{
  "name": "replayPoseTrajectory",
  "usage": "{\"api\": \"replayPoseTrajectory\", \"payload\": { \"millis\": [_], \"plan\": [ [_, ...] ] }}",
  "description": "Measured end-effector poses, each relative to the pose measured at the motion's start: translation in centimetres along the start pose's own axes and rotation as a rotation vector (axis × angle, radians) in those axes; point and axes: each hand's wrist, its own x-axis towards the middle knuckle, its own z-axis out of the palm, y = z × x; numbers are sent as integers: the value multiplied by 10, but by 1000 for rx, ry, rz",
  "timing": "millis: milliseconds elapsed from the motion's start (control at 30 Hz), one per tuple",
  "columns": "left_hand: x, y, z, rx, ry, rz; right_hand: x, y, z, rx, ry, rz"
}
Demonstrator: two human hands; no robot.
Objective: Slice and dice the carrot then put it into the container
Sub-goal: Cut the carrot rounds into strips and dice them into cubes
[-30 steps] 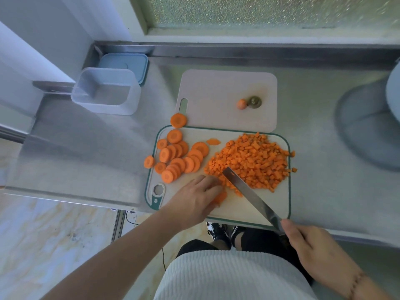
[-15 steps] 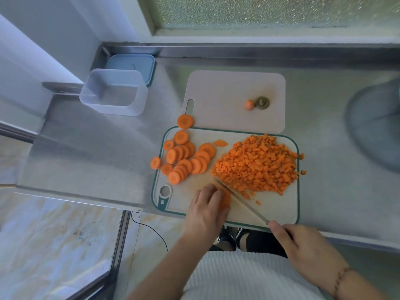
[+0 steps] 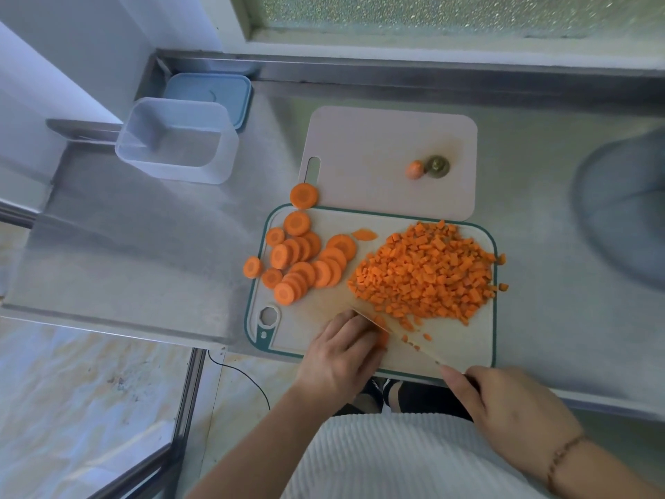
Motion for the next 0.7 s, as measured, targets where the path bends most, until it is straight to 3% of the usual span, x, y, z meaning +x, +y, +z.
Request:
{"api": "replayPoseTrajectory", "payload": {
  "millis": [167, 400, 700],
  "plan": [
    [2, 0, 2, -47, 20, 12, 18, -16, 1, -69, 8, -21],
    [-1, 2, 2, 5, 44, 11, 19, -2, -8, 128, 9, -56],
    [-1, 5, 5, -119, 93, -71, 19, -9, 6, -41, -1, -57]
  ]
}}
